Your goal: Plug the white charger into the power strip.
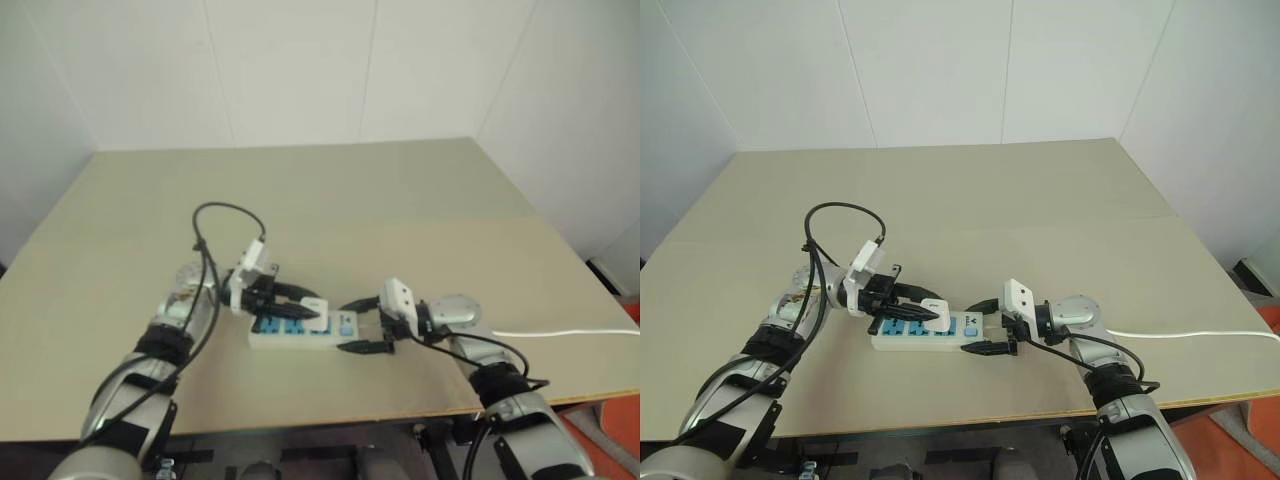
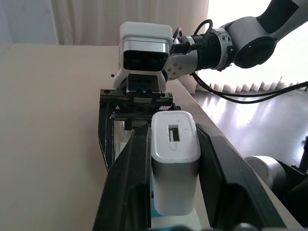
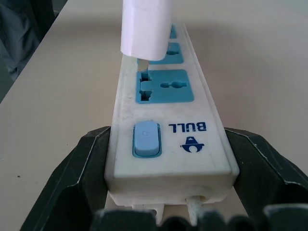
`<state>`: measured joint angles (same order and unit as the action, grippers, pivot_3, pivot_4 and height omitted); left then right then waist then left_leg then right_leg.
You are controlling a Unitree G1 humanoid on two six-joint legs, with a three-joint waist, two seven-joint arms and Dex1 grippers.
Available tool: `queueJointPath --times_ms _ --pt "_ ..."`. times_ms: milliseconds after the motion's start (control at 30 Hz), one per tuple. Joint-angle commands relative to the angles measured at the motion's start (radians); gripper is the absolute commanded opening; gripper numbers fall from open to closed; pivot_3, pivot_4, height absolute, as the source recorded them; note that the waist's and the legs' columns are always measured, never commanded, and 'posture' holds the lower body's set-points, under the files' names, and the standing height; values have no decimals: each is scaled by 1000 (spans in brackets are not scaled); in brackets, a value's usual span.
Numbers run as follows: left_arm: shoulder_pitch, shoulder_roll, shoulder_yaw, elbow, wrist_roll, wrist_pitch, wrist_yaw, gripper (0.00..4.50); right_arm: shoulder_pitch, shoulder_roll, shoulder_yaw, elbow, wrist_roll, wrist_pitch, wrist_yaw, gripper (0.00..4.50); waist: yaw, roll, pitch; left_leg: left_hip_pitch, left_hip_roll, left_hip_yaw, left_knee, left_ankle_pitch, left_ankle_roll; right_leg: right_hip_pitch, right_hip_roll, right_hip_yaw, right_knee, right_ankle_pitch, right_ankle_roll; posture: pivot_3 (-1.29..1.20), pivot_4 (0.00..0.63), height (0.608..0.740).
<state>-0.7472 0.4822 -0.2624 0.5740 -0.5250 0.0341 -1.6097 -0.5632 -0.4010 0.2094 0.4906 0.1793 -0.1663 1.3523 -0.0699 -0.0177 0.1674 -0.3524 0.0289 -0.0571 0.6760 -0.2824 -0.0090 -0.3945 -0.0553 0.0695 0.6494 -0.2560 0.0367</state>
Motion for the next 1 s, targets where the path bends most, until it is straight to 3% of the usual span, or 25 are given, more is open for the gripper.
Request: queueJointPath --times_ms 33,1000 --pt "-21 -9 14 -13 20 8 -5 993 18 2 28 -13 -18 5 7 3391 -1 0 0 0 0 0 0 0 0 0 0 0 0 0 0 0 150 740" --pt "-29 -68 26 86 188 -112 2 993 20 6 36 -7 -27 -7 -6 3391 1 0 0 4 0 0 0 0 0 5 0 0 -1 0 0 0 150 740"
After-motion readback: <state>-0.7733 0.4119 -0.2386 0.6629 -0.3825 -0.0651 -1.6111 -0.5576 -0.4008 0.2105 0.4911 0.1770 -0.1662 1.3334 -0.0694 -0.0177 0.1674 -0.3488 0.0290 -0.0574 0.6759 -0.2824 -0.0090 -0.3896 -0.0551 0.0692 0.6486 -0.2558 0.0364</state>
